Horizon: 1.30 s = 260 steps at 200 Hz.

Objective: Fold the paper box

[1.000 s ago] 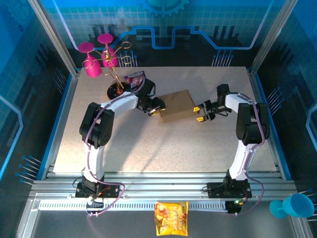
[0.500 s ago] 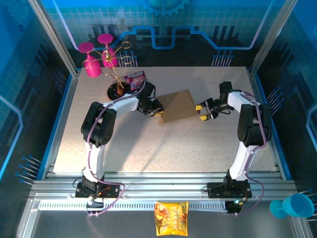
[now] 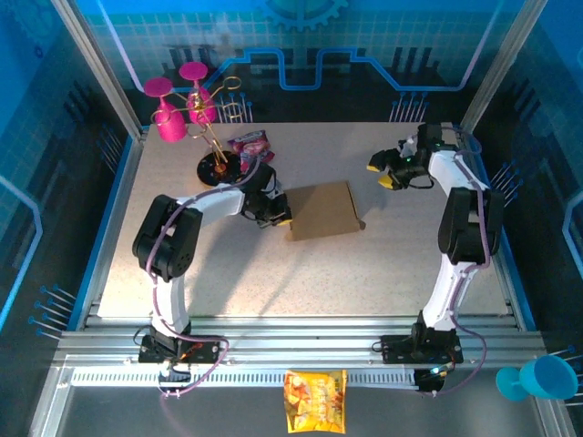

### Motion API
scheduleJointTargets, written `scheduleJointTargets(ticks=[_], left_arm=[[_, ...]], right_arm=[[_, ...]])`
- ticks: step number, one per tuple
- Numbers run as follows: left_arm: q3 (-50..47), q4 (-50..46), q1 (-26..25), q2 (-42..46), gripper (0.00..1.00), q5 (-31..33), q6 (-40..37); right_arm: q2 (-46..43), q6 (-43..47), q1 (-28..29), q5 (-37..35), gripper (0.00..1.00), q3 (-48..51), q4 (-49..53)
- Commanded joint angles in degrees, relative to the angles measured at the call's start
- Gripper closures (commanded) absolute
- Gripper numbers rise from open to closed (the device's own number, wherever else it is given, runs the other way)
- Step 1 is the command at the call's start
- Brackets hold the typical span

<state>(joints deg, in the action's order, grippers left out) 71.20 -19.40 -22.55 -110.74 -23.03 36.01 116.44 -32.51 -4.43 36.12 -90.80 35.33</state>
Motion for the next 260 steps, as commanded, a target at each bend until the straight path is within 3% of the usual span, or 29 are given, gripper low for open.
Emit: scheduleJointTargets(ticks=[1, 22, 36, 82, 170, 207, 260], left_arm=[[-5.8, -4.4, 1.6, 2.1, 1.00, -2.2, -3.2], [-9.8, -1.7, 3.5, 3.5, 1.00, -3.9, -3.2], [-11.2, -1.1, 4.7, 3.7, 1.00, -4.8, -3.5], [-13.1, 0.2, 6.9, 2.7, 1.00, -7.8, -4.7], [-13.3, 0.0, 7.0, 3.2, 1.00, -7.3, -4.7], [-13.1, 0.1, 7.0, 3.1, 1.00, -7.2, -4.7], [-12.8, -0.6, 7.0, 3.0, 1.00, -6.9, -5.0]], right_arm=[[2.7, 9.5, 3.8, 5.9, 0.33, -1.0, 6.7], [1.6, 9.9, 4.9, 5.5, 0.23, 4.1, 4.9], [0.4, 8.2, 4.9, 9.3, 0.19, 8.7, 0.0], [1.6, 8.1, 8.0, 19.0, 0.19, 13.4, -3.4], [-11.2, -8.3, 5.4, 22.9, 0.19, 27.7, -27.4], [-8.0, 2.5, 7.8, 20.2, 0.18, 24.6, -14.5], [-5.7, 5.6, 8.8, 18.8, 0.18, 23.4, -12.2]])
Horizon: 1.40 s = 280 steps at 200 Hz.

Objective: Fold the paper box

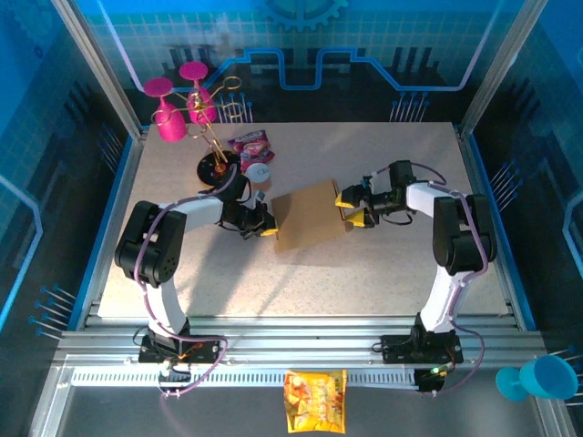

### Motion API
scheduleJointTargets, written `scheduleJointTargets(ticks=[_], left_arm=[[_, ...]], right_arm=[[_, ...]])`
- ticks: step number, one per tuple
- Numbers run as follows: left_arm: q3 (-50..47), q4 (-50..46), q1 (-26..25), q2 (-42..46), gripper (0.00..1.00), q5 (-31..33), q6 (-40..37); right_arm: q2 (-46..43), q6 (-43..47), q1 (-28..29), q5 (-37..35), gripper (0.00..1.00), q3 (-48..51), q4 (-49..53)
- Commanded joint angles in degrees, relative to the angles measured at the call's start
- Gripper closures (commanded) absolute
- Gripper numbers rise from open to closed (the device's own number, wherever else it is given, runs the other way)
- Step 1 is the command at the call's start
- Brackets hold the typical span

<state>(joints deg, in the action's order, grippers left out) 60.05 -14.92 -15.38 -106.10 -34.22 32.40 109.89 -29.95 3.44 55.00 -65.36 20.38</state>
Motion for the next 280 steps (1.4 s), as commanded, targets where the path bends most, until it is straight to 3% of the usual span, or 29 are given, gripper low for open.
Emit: scheduleJointTargets(ticks=[1, 40, 88, 116, 123, 134, 156, 191, 215, 251, 280], left_arm=[[-1.7, -5.0, -0.2, -1.6, 1.00, 4.3, -1.4], [-1.3, -4.8, -0.2, -1.7, 1.00, 4.3, -1.1], [-0.7, -4.2, -0.2, 2.2, 1.00, 4.5, 0.3], [-1.5, -0.3, -0.1, 11.5, 0.84, 5.5, 3.7], [-1.6, 0.1, -0.1, 13.9, 0.60, 6.7, 4.9], [-1.3, -0.4, 0.1, 16.7, 0.46, 8.3, 6.5], [-1.2, 0.6, 1.3, 18.8, 0.33, 6.8, 13.0], [1.6, -4.9, 2.0, 15.1, 0.39, 1.7, 24.9], [-2.9, 2.4, 2.0, 15.7, 0.39, 1.1, 35.8], [-8.4, 10.5, 2.0, 17.5, 0.28, 1.7, 47.0], [-13.0, 19.6, 1.7, 15.1, 0.24, -2.3, 61.7]], right_arm=[[0.9, 3.1, 1.0, 0.0, 0.18, -2.1, 2.9], [4.1, 1.7, 4.7, 1.6, 0.25, -4.4, 2.7], [4.5, -7.5, 4.9, 2.8, 0.60, -2.5, -3.6], [2.1, -16.9, 3.7, 3.2, 0.70, 0.0, -7.0], [1.5, -19.8, 3.5, 3.3, 0.72, 0.6, -7.6], [0.7, -24.7, 3.3, 3.7, 0.73, 1.8, -8.5], [-0.8, -33.8, 2.8, 4.3, 0.73, 4.2, -6.3], [-5.2, -47.7, 2.3, 6.8, 0.73, 8.5, -7.4], [-8.7, -54.1, 0.9, 7.5, 0.72, 11.0, -6.5], [-10.8, -50.0, 0.0, 8.2, 0.74, 10.6, 5.7], [-13.0, -51.5, 0.1, 7.9, 0.74, 13.2, 6.2]])
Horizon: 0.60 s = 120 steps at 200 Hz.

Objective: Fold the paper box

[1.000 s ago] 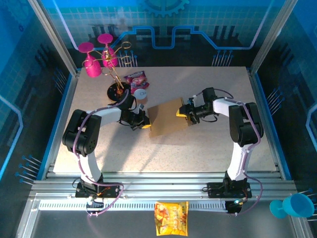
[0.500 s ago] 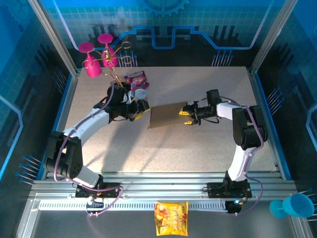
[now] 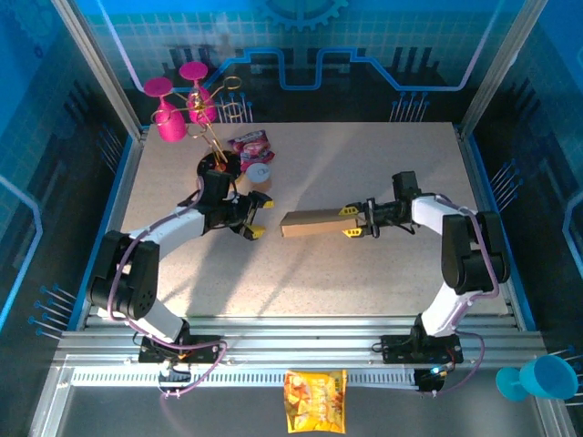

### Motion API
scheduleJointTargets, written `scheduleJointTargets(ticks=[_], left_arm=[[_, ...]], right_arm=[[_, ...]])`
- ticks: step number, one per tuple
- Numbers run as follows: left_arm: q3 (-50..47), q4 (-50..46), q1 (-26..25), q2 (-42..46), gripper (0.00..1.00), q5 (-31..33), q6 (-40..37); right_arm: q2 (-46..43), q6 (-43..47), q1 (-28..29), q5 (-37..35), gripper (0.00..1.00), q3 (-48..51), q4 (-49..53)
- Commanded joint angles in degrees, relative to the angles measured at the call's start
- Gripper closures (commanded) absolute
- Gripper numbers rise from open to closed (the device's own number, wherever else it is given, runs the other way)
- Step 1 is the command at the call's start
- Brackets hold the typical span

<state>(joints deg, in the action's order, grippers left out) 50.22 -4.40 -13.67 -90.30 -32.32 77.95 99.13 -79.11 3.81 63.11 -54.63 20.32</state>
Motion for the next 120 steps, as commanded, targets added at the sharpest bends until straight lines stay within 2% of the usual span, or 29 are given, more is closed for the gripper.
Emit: scheduleJointTargets(ticks=[1, 17, 33, 49, 80, 108, 120], left_arm=[[-3.3, 9.2, -0.1, -0.8, 0.24, -4.3, 16.7], [-5.9, 14.2, -1.6, -2.1, 0.22, -5.0, 25.8], [-9.3, 22.1, -4.1, -2.7, 0.22, -2.9, 36.8], [-10.7, 27.9, -6.8, -4.4, 0.21, -2.3, 43.6], [-11.6, 33.3, -10.0, -5.9, 0.22, -0.1, 49.7], [-10.7, 36.7, -10.4, -7.1, 0.23, 1.1, 52.0], [-10.6, 38.2, -10.5, -7.8, 0.26, 1.7, 52.9]], right_arm=[[-2.3, -2.4, -0.2, -0.2, 0.74, 2.6, 6.2], [-2.9, -3.2, -0.2, -0.3, 0.74, 3.4, 6.1], [-2.7, -3.9, 0.0, 0.1, 0.74, 3.8, 5.9], [-2.7, -5.0, -0.1, 0.1, 0.74, 3.9, 4.9], [-1.6, -8.1, 0.2, 0.4, 0.74, 5.7, 1.0], [-0.7, -8.2, 0.2, 0.5, 0.74, 5.2, 0.3], [-0.4, -8.2, 0.1, 0.6, 0.74, 5.3, 0.1]])
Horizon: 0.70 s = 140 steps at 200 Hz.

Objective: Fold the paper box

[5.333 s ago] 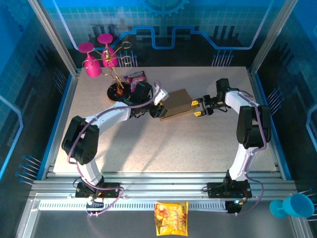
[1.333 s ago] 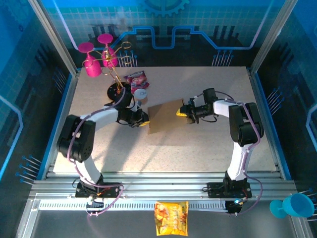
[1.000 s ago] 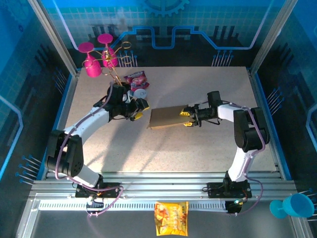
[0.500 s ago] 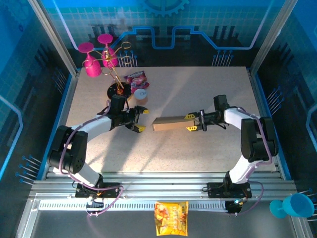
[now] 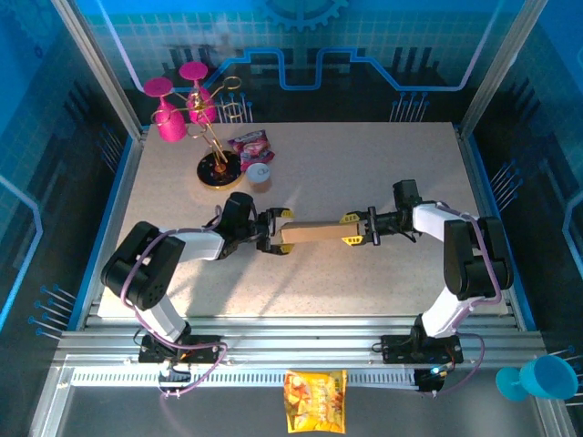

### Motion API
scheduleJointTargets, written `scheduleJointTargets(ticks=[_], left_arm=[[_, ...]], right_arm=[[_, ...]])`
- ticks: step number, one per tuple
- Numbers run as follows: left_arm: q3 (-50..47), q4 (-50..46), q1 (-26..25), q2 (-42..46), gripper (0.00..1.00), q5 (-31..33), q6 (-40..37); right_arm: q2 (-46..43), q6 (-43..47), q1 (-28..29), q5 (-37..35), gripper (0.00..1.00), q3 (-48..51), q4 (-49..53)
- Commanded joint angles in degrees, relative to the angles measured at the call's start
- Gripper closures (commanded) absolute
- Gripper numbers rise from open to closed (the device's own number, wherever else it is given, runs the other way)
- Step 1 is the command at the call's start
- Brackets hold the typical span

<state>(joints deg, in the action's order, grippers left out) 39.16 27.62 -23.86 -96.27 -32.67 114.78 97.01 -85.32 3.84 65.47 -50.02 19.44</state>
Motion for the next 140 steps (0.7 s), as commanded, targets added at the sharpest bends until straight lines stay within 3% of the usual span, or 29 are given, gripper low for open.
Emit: scheduleJointTargets(ticks=[1, 37, 111, 140], left_arm=[[0.4, 6.4, -0.3, -1.9, 0.26, 2.1, 16.2], [0.2, 8.2, -1.9, -2.0, 0.39, 3.2, 19.4], [-0.3, 0.9, -2.5, 3.3, 0.46, 4.2, 20.3], [-0.4, 1.1, -2.5, 3.0, 0.59, 4.6, 21.5]], right_arm=[[1.8, -2.0, 0.0, -1.7, 0.74, 0.7, 1.0], [2.8, -2.7, -0.4, -1.8, 0.74, 0.9, -1.0], [5.5, -3.6, -1.6, -2.9, 0.74, -0.1, -3.3], [6.0, -3.5, -1.5, -3.1, 0.64, -1.3, -3.4]])
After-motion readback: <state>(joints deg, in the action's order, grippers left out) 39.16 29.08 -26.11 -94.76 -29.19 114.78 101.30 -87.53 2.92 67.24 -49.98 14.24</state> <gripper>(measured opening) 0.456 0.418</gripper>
